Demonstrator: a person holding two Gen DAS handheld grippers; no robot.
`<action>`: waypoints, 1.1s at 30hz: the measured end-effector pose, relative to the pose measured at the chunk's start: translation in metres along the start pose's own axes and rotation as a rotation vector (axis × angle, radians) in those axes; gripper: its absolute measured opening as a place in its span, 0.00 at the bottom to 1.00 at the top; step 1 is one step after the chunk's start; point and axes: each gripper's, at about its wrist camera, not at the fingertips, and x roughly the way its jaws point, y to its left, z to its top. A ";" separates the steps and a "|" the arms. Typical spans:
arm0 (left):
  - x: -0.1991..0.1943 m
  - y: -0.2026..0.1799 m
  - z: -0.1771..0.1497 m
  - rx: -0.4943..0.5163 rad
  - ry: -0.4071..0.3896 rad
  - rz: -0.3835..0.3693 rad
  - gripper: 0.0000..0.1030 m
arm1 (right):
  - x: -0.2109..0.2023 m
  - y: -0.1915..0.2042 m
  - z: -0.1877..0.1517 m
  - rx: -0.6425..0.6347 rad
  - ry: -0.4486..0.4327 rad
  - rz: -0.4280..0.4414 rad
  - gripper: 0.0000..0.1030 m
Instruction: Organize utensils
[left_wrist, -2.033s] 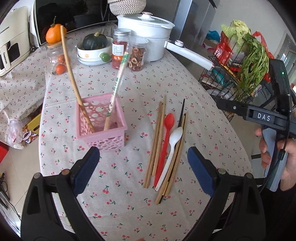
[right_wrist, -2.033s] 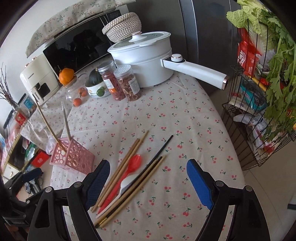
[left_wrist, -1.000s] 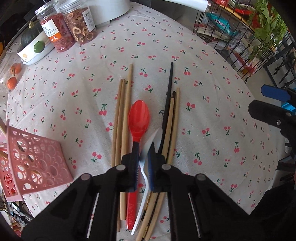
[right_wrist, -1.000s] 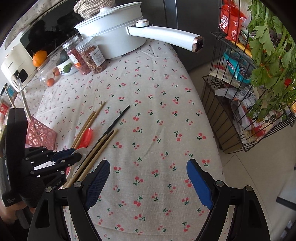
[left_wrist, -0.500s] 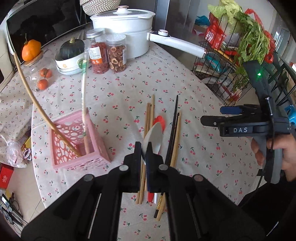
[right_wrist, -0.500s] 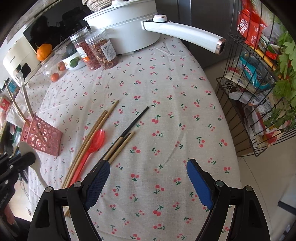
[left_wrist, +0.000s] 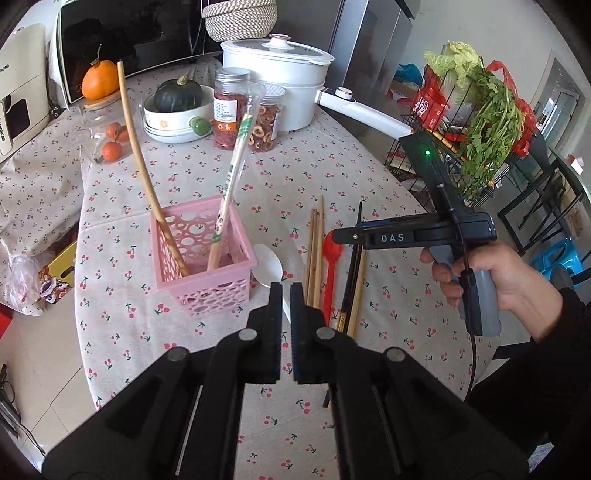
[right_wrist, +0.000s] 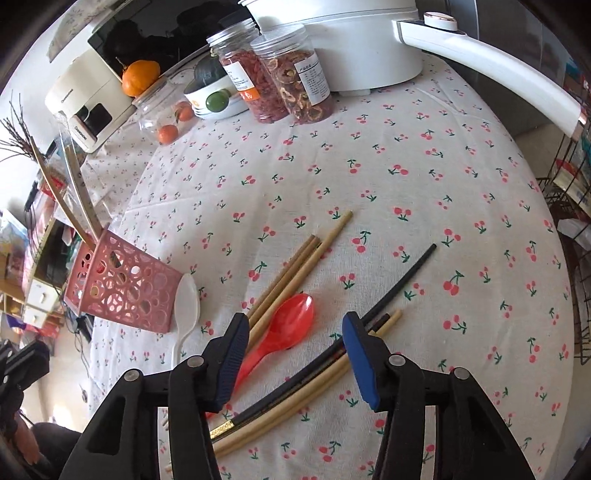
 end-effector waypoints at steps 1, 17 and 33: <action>0.002 0.003 -0.001 -0.008 0.012 -0.004 0.04 | 0.003 0.001 0.001 -0.006 0.003 -0.005 0.45; 0.055 0.018 -0.024 -0.189 0.161 -0.090 0.48 | 0.026 0.017 -0.006 -0.047 0.048 0.014 0.05; 0.094 -0.004 -0.037 -0.104 0.262 -0.053 0.05 | -0.041 0.009 -0.034 -0.039 0.010 0.069 0.03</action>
